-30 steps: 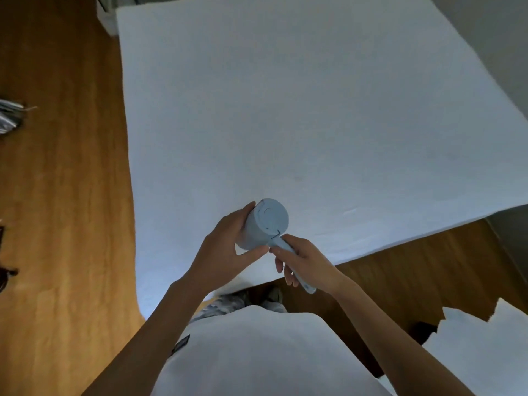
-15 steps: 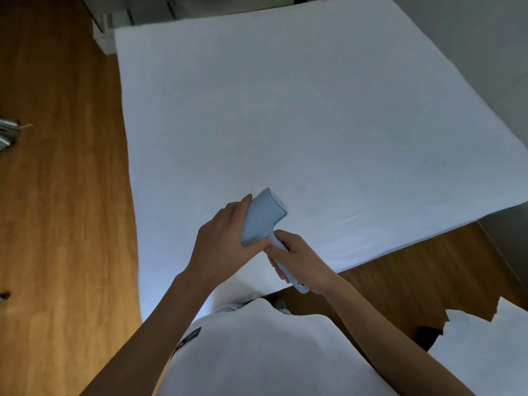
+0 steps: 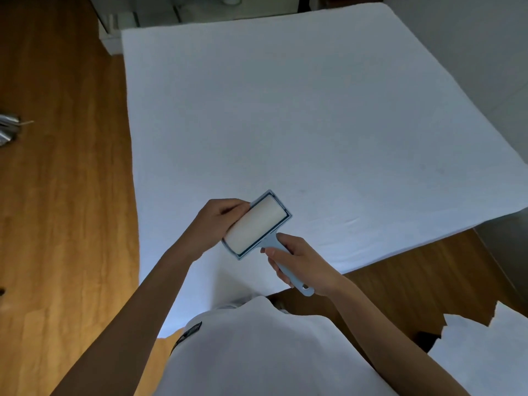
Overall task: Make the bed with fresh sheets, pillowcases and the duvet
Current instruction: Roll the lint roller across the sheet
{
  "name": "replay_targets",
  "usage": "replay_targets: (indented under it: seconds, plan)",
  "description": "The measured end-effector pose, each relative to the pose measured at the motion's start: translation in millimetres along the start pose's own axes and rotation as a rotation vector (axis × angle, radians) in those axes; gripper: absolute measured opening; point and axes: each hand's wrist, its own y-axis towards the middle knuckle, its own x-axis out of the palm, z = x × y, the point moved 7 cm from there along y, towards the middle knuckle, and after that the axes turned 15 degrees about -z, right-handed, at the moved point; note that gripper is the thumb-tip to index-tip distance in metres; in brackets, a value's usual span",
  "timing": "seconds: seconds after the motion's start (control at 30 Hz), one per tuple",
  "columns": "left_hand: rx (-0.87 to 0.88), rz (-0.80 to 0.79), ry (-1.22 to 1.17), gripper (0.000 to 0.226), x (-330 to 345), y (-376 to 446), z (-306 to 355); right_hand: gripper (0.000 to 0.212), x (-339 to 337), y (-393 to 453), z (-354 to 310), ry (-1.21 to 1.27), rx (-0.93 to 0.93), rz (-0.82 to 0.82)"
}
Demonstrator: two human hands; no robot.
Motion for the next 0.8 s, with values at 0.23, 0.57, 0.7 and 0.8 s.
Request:
replay_targets:
  seconds: [0.23, 0.57, 0.7, 0.8]
  plan:
    - [-0.019, -0.045, -0.179, 0.027, -7.8, -8.9, -12.1, 0.023, 12.8, 7.3, -1.9, -0.006, 0.003, 0.001]
    - [0.019, -0.004, -0.219, 0.027, -37.8, -4.4, -41.5, 0.007, 9.2, 23.2, 4.8, 0.082, 0.009, 0.17]
    - [-0.039, -0.054, -0.166, 0.023, -26.7, 9.8, -57.8, 0.014, 7.4, 31.6, 20.7, 0.162, 0.062, 0.172]
    - [-0.096, -0.115, -0.166, 0.021, -11.2, 24.6, -63.6, 0.016, 0.3, 39.2, 30.5, 0.177, 0.085, 0.152]
